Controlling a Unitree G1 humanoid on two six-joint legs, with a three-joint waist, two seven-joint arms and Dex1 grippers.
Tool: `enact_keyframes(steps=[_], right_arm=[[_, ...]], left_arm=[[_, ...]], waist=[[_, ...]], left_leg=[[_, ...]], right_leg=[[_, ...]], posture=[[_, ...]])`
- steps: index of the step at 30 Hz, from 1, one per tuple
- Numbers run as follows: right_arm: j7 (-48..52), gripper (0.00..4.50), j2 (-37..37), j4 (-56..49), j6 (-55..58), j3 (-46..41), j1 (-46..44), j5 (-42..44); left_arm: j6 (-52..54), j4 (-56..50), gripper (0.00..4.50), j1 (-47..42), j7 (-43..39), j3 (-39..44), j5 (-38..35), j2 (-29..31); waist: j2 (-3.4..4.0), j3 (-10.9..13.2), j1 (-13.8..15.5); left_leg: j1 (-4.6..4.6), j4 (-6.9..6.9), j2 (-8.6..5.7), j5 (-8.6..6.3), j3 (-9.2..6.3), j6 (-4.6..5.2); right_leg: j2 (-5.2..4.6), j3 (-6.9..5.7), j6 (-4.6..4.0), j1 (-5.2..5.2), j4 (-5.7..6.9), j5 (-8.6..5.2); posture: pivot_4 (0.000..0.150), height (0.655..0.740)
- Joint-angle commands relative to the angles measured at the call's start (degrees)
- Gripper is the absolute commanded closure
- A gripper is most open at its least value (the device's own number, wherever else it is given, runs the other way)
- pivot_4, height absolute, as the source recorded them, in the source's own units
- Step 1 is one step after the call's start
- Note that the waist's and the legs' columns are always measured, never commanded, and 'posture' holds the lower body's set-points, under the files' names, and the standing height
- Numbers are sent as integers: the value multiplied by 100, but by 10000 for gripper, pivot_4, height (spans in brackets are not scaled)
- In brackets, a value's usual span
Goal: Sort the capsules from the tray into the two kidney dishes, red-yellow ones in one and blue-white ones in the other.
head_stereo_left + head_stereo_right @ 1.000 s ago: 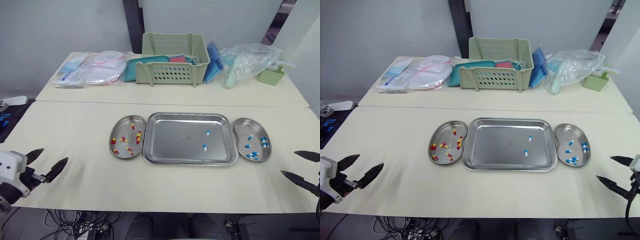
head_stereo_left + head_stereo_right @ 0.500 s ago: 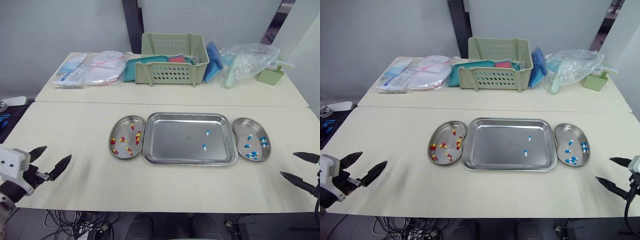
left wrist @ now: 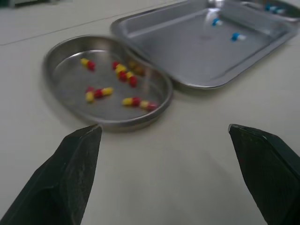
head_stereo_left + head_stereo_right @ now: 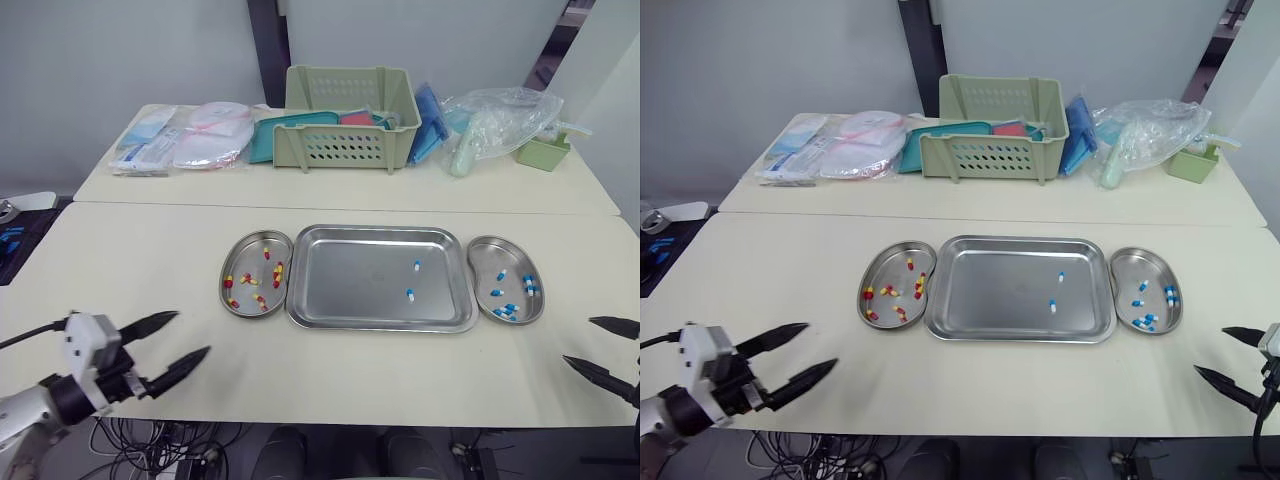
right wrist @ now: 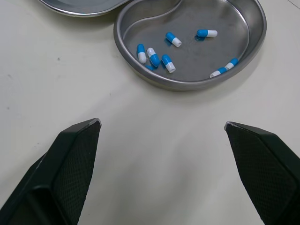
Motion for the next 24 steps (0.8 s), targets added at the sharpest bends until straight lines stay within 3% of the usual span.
enact_keyframes(steps=[1,11,15,19,22,24], right_arm=[[-6,0,70,-307,16,-276,152,101],[-58,0,344,-1151,284,-481,690,246],[-410,0,323,-2547,1305,-377,813,709],[-1213,0,435,-3834,2267,254,512,1216],[-1746,6067,613,-4305,2497,840,86,1228],[-2137,12876,801,-4462,2623,1343,-252,1140]], left_arm=[[-135,-447,342,-101,-108,-415,-167,-155],[-847,-78,342,-415,-144,-1284,381,-586],[-1037,54,342,-513,-104,-1391,469,-666],[-1153,178,342,-738,-119,-1491,507,-661],[-1171,167,0,-830,-96,-1529,495,-654],[-1243,159,0,-876,-120,-1575,521,-667]], waist=[[1,0,1],[18,-10,-2],[30,-17,-4],[28,-21,-2],[26,-21,12],[26,-21,8]], left_leg=[[1,0,0,0,0,0],[3,1,-1,0,-1,0],[4,0,-1,0,-1,0],[1,1,0,0,-8,0],[-3,2,-1,0,-11,0],[-2,1,-1,0,-12,0]], right_leg=[[0,0,0,0,0,0],[1,0,0,3,-1,0],[1,0,0,3,-1,0],[3,-5,0,4,1,0],[2,-9,0,3,-2,0],[2,-9,0,2,-2,0]], posture=[[1500,7390],[1500,7390],[1500,7390],[1500,7390],[1500,7390],[1500,7390]])
